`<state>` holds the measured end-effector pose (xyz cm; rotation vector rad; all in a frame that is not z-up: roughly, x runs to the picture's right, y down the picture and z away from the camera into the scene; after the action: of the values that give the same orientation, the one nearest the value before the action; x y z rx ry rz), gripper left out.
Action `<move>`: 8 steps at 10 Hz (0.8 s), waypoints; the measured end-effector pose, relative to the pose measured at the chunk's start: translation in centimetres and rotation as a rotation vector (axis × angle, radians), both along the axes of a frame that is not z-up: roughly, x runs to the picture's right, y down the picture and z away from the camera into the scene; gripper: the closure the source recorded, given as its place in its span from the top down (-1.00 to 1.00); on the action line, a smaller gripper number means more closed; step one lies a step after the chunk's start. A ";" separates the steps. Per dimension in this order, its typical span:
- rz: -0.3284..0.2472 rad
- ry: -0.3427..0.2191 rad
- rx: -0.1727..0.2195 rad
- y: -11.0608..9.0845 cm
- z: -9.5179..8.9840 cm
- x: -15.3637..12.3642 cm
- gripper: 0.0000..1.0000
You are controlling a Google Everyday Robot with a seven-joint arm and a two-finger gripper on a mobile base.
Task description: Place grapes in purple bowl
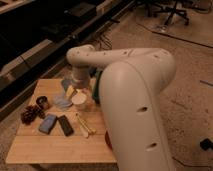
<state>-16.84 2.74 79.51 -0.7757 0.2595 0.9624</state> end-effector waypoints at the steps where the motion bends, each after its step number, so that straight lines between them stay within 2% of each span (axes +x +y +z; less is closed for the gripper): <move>1: -0.039 0.005 0.013 -0.5 0.1 -2.6 0.60; 2: -0.071 0.001 0.023 -1.1 0.4 -4.9 0.60; 3: -0.114 -0.031 0.031 -1.5 0.5 -7.8 0.60; 4: -0.150 -0.088 0.039 -1.6 0.4 -9.7 0.60; 5: -0.193 -0.170 0.061 -1.6 0.0 -11.3 0.60; 6: -0.246 -0.293 0.100 -1.3 -0.5 -12.8 0.60; 7: -0.274 -0.371 0.122 -1.1 -0.9 -13.5 0.60; 8: -0.309 -0.490 0.146 -0.6 -1.3 -14.0 0.60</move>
<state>-30.80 2.12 78.21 -0.7844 -0.1163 0.4731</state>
